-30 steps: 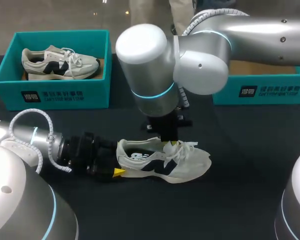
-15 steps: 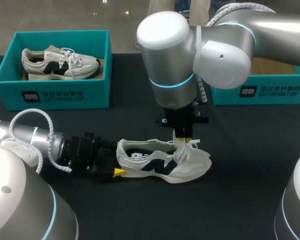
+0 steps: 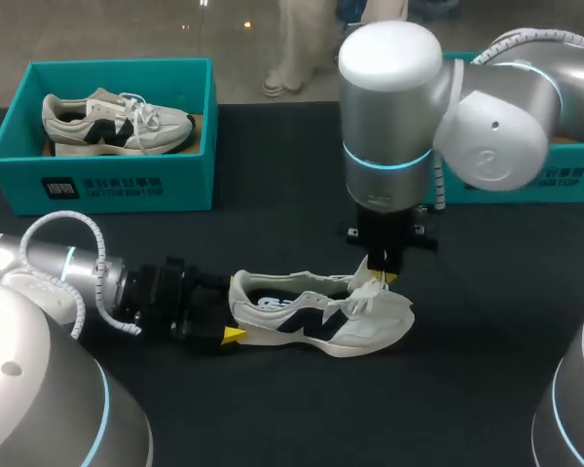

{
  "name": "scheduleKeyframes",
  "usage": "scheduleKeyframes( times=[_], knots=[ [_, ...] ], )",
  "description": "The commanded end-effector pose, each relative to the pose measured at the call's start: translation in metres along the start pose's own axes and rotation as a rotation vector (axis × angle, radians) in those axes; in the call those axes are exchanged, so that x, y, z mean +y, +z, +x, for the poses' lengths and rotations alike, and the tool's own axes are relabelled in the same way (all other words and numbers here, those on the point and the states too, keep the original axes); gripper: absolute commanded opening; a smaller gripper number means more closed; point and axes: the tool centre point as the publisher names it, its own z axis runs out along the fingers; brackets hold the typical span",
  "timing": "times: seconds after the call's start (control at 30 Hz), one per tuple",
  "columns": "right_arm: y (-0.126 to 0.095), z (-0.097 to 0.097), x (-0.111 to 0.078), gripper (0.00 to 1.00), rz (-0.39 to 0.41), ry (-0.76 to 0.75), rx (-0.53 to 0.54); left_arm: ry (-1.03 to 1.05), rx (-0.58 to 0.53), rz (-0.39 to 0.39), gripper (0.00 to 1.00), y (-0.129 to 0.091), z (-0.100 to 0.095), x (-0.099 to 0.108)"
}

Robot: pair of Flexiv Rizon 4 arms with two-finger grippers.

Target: Take the shoe out of the shoebox, open the shoe tongue, remove and reinsert the insole, then place the shoe into the shoebox

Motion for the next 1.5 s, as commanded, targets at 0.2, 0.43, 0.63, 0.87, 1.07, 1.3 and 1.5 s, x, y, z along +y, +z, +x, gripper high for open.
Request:
scheduleKeyframes(
  times=[0.2, 0.43, 0.63, 0.87, 1.07, 1.3, 1.5],
  knots=[
    [-0.001, 0.004, -0.003, 0.84, -0.004, 0.049, 0.063, 0.000, 0.000, -0.003, 0.00, -0.003, 0.001, 0.002],
    [-0.017, 0.011, -0.009, 1.00, -0.010, -0.008, 0.089, 0.000, 0.000, -0.003, 0.00, -0.003, 0.001, 0.002],
    [-0.037, 0.013, -0.011, 1.00, -0.022, -0.057, 0.124, 0.000, 0.000, -0.003, 0.00, -0.003, 0.001, 0.002],
    [-0.064, 0.030, -0.009, 1.00, -0.020, -0.361, 0.219, 0.000, 0.000, -0.003, 0.00, -0.003, 0.001, 0.002],
    [-0.084, 0.069, -0.018, 1.00, -0.058, -1.188, 0.239, 0.000, 0.000, -0.003, 0.00, -0.003, 0.001, 0.002],
    [-0.087, 0.087, -0.037, 1.00, -0.016, -1.525, 0.178, 0.000, 0.000, -0.003, 0.00, -0.003, 0.001, 0.002],
    [-0.087, 0.087, -0.037, 1.00, -0.016, -1.525, 0.178, 0.000, 0.000, -0.003, 0.00, -0.003, 0.001, 0.002]
  ],
)
